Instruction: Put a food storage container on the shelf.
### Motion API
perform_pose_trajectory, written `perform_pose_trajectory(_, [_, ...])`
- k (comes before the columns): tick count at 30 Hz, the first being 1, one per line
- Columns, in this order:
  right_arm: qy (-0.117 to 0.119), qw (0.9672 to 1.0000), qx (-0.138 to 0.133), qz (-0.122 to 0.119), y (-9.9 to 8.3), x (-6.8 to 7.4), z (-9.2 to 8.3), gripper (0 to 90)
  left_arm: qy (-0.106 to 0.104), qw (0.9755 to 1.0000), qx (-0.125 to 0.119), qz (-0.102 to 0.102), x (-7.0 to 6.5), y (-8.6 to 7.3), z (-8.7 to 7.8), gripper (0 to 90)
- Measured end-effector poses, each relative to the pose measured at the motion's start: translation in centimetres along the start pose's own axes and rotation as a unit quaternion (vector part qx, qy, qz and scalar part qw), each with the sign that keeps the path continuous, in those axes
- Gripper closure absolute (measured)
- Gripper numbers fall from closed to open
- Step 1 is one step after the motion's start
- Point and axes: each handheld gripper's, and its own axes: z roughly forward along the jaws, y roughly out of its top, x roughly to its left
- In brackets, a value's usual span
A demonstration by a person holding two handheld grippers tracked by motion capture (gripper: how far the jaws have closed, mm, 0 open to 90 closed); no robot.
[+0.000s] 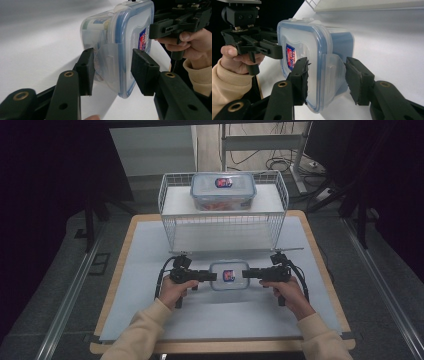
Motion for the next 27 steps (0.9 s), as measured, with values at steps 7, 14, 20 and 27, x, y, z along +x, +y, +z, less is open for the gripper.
perform_pose_trajectory(7, [-0.005,0.9999,-0.008,-0.014,0.5,0.6,-0.3,54.0,0.003,0.9999,-0.004,0.009,-0.4,0.5,-0.4,54.7])
perform_pose_trajectory(14, [-0.004,0.9998,-0.017,-0.014,1.0,0.9,-0.8,54.0,0.006,0.9998,-0.007,0.019,-1.0,1.6,-0.6,54.5])
perform_pose_trajectory(20, [-0.010,0.9994,-0.029,-0.019,1.8,1.4,-1.8,54.0,0.002,0.9996,-0.011,0.028,-1.7,2.8,-0.9,54.5])
perform_pose_trajectory(27, [-0.011,0.9989,-0.038,-0.026,3.0,2.7,-2.7,54.0,0.004,0.9989,-0.019,0.042,-2.8,4.2,-2.1,54.6])
